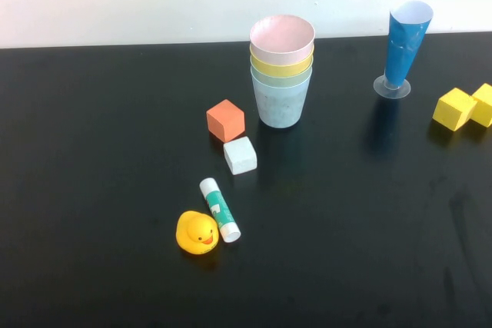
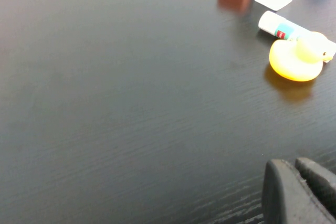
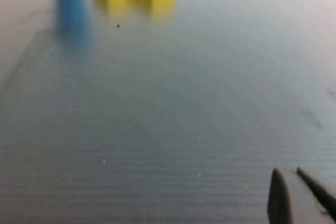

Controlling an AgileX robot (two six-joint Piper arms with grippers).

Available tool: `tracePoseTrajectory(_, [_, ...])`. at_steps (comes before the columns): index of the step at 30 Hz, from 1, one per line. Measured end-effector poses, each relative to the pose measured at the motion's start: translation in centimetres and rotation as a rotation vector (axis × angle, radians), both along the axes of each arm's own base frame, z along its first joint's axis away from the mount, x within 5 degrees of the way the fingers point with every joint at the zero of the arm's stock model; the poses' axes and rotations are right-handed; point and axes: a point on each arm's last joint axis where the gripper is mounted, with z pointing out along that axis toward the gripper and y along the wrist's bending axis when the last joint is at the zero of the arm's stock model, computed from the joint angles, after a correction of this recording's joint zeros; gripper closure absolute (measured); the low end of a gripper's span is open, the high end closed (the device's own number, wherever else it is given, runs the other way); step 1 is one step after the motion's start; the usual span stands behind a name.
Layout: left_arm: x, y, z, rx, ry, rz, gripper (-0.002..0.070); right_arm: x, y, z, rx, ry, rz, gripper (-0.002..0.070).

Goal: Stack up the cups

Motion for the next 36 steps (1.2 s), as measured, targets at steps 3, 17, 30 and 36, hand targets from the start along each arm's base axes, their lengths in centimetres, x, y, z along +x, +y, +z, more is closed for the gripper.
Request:
tracePoseTrajectory(3, [0.0, 0.0, 0.0, 0.0, 0.0, 0.0, 0.0673, 0.0, 0.0, 0.0, 0.0, 0.0, 0.0, 0.0679])
tracePoseTrajectory(17, [1.3, 0.1, -2.3, -0.108, -0.243, 0.134, 0.0673, 0.0, 0.0, 0.0, 0.0, 0.0, 0.0, 0.0679])
tracePoseTrajectory(30, [2.0, 0.3, -9.0, -0.173, -0.426, 0.257, 0.0673, 0.0, 0.0, 0.0, 0.0, 0.0, 0.0, 0.0679])
tracePoseTrajectory(36, [1.9, 0.4, -9.6, -0.07, -0.376, 0.248, 0.0673, 0.0, 0.0, 0.0, 0.0, 0.0, 0.0, 0.0679])
